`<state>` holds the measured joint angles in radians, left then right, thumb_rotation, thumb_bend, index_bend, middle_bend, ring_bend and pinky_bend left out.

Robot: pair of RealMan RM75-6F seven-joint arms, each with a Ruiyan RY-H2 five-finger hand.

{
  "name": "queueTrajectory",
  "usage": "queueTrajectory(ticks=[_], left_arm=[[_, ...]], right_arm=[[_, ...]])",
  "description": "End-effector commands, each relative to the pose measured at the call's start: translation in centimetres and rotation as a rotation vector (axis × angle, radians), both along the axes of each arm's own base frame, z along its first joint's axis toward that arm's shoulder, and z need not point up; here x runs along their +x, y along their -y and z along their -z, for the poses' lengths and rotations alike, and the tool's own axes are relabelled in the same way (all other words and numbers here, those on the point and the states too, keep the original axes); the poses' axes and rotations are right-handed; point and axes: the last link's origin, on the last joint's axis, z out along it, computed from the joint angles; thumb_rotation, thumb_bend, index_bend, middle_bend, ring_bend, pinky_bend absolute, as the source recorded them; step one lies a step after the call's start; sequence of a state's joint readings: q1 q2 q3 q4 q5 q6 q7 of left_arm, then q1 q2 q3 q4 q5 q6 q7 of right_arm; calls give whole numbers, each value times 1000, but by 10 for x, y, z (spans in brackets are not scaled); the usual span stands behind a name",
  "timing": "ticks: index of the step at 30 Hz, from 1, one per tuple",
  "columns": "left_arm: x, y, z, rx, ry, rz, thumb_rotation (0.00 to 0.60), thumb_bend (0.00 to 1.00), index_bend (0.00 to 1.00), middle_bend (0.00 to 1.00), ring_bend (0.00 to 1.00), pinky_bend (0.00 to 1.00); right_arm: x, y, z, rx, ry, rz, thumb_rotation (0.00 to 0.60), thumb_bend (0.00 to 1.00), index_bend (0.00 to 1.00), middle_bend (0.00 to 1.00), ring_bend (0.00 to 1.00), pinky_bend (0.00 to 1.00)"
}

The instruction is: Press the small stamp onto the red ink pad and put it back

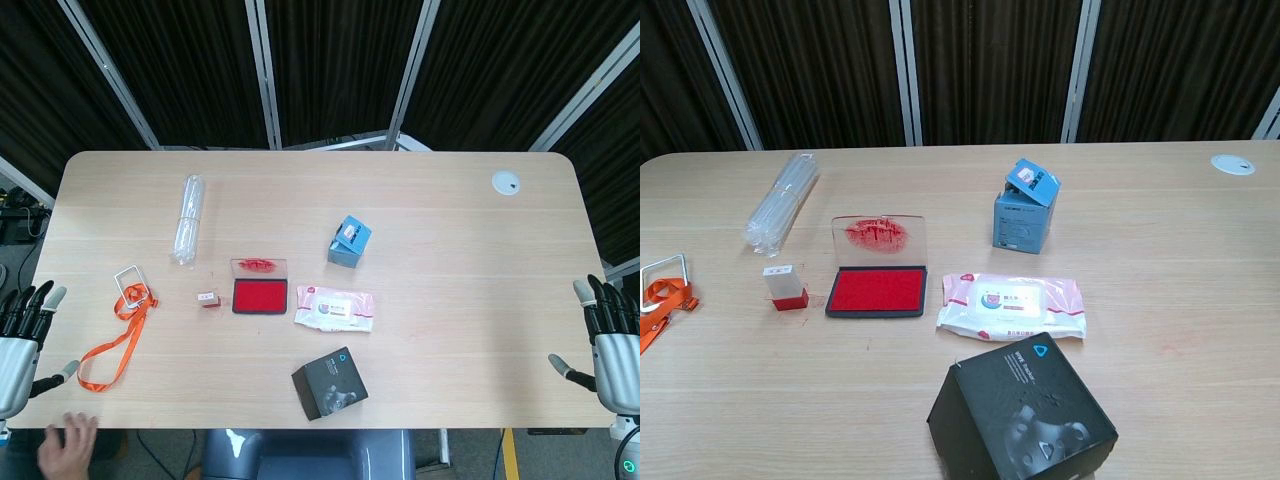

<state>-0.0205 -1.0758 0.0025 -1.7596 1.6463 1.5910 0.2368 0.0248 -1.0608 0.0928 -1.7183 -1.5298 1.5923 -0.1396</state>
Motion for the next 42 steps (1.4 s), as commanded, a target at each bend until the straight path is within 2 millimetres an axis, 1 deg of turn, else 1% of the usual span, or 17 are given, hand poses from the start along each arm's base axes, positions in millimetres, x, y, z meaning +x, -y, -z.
queueTrajectory(ticks=[1,7,8,9,10,11,12,14,15,18,22,25,28,30,33,37,42], left_arm=[[-1,0,0,-2,-4,4,600,0,0,0,0,0],[-1,-4,3,-16,5,24,600,0,0,0,0,5],[-1,-6,4,-20,10,37,600,0,0,0,17,69],[0,-10,7,-29,22,63,600,0,0,0,96,197],[-1,-13,9,-33,30,75,600,0,0,0,176,299],[-2,-18,12,-38,39,83,600,0,0,0,322,459],[-3,-22,15,-46,46,82,600,0,0,0,455,570],[-2,-39,28,-88,82,56,600,0,5,0,593,694],[1,-48,32,-98,97,47,600,0,24,0,652,752],[19,-81,51,-122,172,14,600,0,72,0,758,848],[43,-118,80,-196,203,-72,600,6,127,0,810,892],[56,-136,99,-247,219,-139,600,35,168,9,821,903],[65,-155,117,-259,170,-189,600,74,181,89,824,904],[71,-161,129,-279,174,-223,600,121,208,137,824,904],[78,-168,144,-300,186,-247,600,161,251,207,825,904],[80,-170,162,-324,210,-279,600,163,259,226,825,905],[82,-172,176,-334,230,-304,600,182,286,269,828,908]], right_arm=[[0,0,0,1,3,0,600,0,0,0,0,0],[-1,0,0,6,3,5,600,0,0,0,0,0],[0,0,0,6,5,6,600,0,0,0,0,0],[0,1,0,7,7,8,600,0,0,0,0,0],[0,1,0,7,9,8,600,0,0,0,0,0],[1,2,1,9,9,8,600,0,0,0,0,0],[1,2,1,14,9,10,600,0,0,0,0,0],[1,4,3,25,12,14,600,0,0,0,0,0],[0,5,4,28,15,17,600,0,0,0,0,0],[-4,8,6,44,38,39,600,0,0,0,0,0],[-10,14,7,54,49,59,600,0,0,0,0,0],[-12,17,7,59,52,68,600,0,0,0,0,0],[-16,19,7,65,55,82,600,0,0,0,0,0],[-18,20,7,66,54,91,600,0,0,0,0,0],[-21,21,6,66,55,104,600,0,0,0,0,0],[-23,22,5,64,55,114,600,0,0,0,0,0],[-24,22,5,63,55,119,600,0,0,0,0,0]])
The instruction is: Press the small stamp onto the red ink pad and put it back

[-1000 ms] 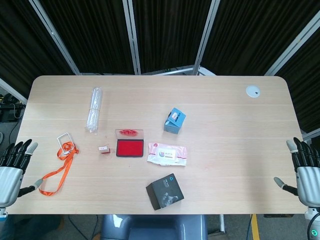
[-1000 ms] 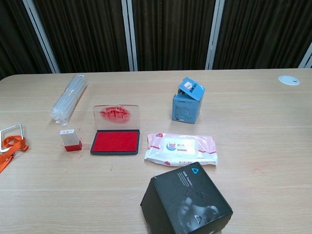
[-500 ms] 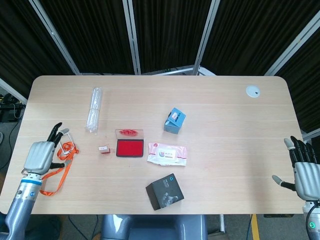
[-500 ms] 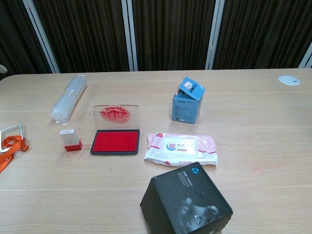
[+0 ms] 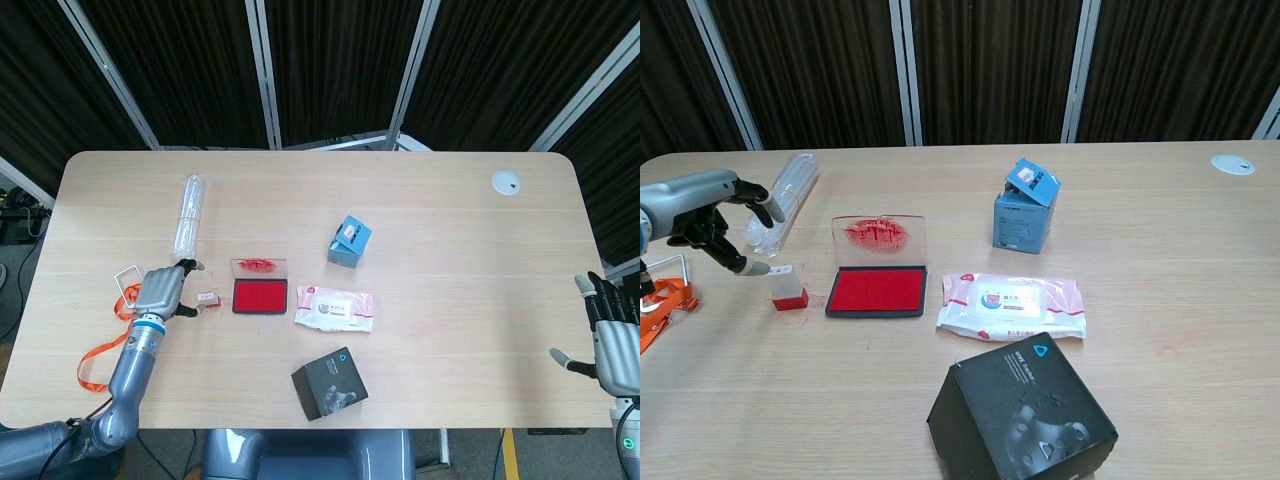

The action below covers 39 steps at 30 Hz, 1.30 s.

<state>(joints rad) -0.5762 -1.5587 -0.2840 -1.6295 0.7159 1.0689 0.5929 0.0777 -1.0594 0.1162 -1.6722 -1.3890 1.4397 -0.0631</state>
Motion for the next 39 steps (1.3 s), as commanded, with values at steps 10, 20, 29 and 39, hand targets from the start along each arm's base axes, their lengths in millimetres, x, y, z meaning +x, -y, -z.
queueTrajectory(ticks=[10,20,29,39], left_arm=[[-2,-4,24,2,-52,-27,600,262,345,366,825,907],[-3,-2,28,2,-49,-17,600,267,365,418,817,905],[-4,-3,34,1,-79,-12,600,321,396,426,810,902],[-5,-4,39,-1,-95,-10,600,325,427,446,808,900]], right_arm=[[-3,1,-1,-2,0,14,600,0,0,0,0,0],[-5,2,0,-1,-2,23,600,0,0,0,0,0],[-7,3,-2,-6,1,31,600,0,0,0,0,0],[-8,4,-3,-10,2,35,600,0,0,0,0,0]])
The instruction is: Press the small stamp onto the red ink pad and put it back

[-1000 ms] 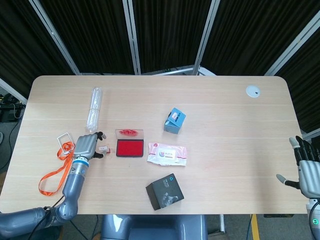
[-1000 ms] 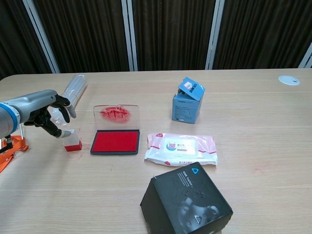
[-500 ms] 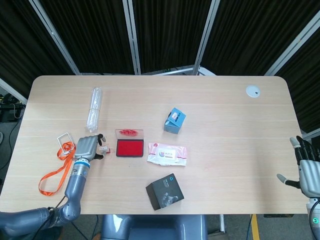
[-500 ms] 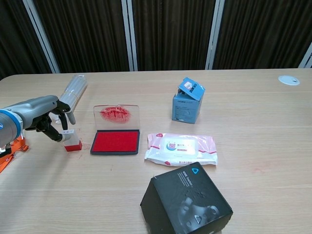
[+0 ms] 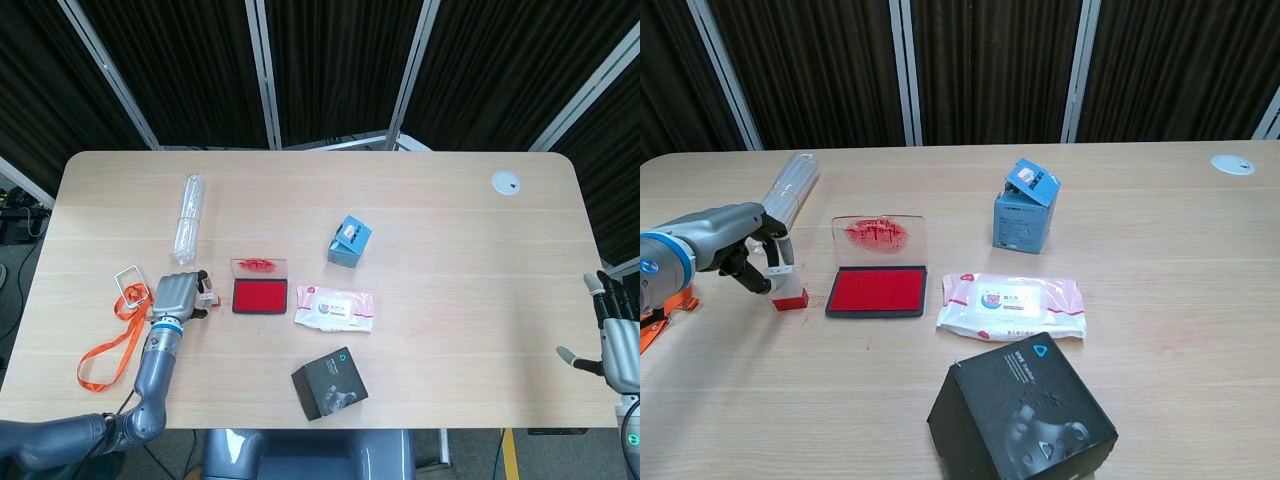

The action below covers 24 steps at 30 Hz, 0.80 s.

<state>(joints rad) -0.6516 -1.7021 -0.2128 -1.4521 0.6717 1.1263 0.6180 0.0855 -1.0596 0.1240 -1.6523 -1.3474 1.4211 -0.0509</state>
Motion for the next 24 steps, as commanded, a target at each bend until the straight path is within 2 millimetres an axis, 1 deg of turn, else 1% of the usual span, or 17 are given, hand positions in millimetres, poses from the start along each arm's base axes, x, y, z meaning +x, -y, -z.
queueTrajectory(ticks=[1,10,15,18,21,24], left_arm=[[0,0,0,-1,-2,2,600,325,431,451,807,900],[1,-1,2,1,-12,14,600,329,487,502,807,899],[2,-1,3,-1,-12,19,600,346,546,525,805,897],[3,-1,2,0,-7,22,600,370,550,526,804,896],[5,-1,-1,3,4,28,600,372,550,526,804,895],[11,-2,-7,8,38,38,600,371,552,527,803,894]], right_arm=[[0,0,0,-1,-1,1,600,0,0,0,0,0],[-1,1,-2,-6,1,7,600,0,0,0,0,0],[-2,2,-2,-6,2,10,600,0,0,0,0,0],[-2,2,-2,-7,3,11,600,0,0,0,0,0],[-2,2,-2,-7,3,11,600,0,0,0,0,0],[-2,2,-2,-6,3,12,600,0,0,0,0,0]])
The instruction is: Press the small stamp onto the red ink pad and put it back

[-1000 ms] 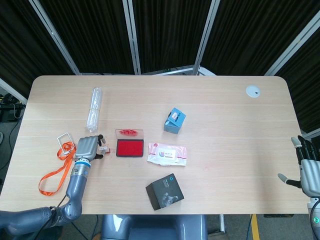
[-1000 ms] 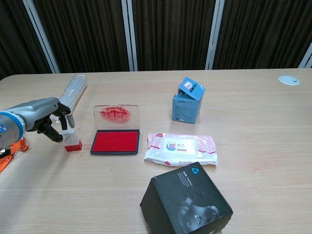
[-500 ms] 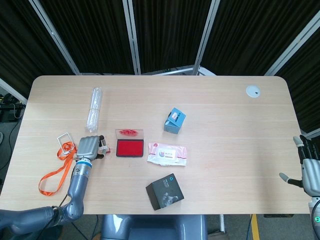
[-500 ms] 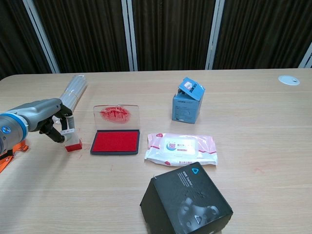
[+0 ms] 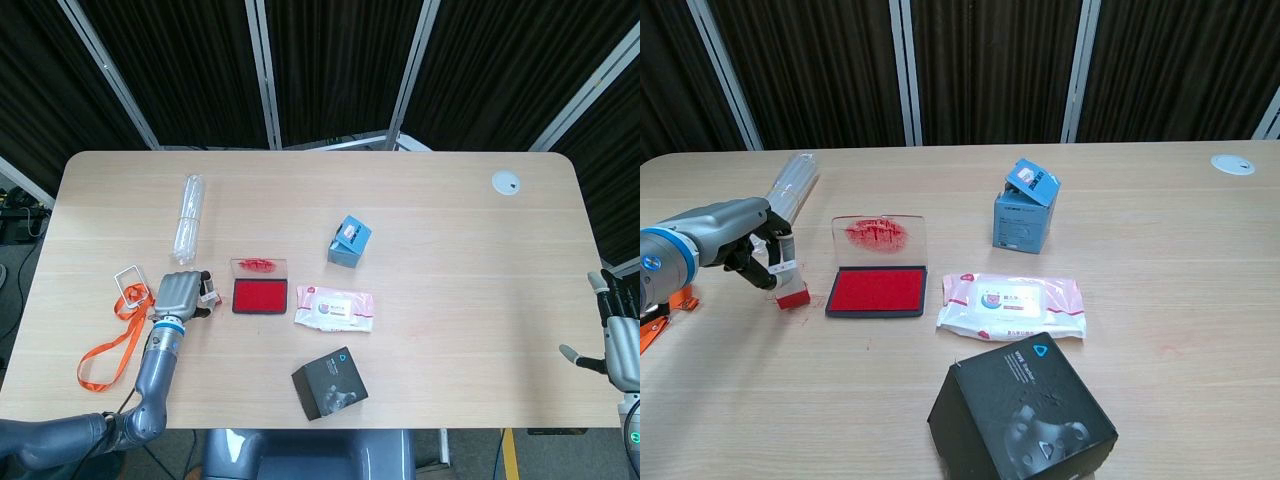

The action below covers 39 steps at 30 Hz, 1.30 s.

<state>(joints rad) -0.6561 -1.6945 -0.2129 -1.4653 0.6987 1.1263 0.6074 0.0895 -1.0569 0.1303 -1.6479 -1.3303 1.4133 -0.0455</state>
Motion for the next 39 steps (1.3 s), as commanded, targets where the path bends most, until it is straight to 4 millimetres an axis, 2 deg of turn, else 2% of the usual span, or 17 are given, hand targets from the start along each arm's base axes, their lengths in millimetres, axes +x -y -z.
queueTrajectory(ticks=[1,6,7,8,13,21,39], left_arm=[[7,0,-7,5,41,11,600,371,552,528,803,895],[28,-2,-20,-28,150,42,600,370,550,529,807,895],[43,-3,-21,-62,193,80,600,370,549,529,808,895],[47,-5,-22,-76,204,93,600,370,549,528,809,895],[56,-12,-13,-105,184,119,600,371,551,529,809,895],[58,-21,6,-118,147,104,600,373,552,532,809,895],[48,-25,25,-120,134,77,600,372,562,538,808,893]], right_arm=[[0,0,0,1,0,1,600,0,0,0,0,0],[-1,1,1,3,-5,7,600,0,0,0,0,0],[-3,2,1,2,-7,17,600,0,0,0,0,0],[-5,3,1,1,-9,22,600,0,0,0,0,0],[-7,5,1,-5,-13,34,600,0,0,0,0,0],[-13,8,-1,-13,-16,56,600,0,0,0,0,0],[-17,10,-1,-11,-13,68,600,0,0,0,0,0]])
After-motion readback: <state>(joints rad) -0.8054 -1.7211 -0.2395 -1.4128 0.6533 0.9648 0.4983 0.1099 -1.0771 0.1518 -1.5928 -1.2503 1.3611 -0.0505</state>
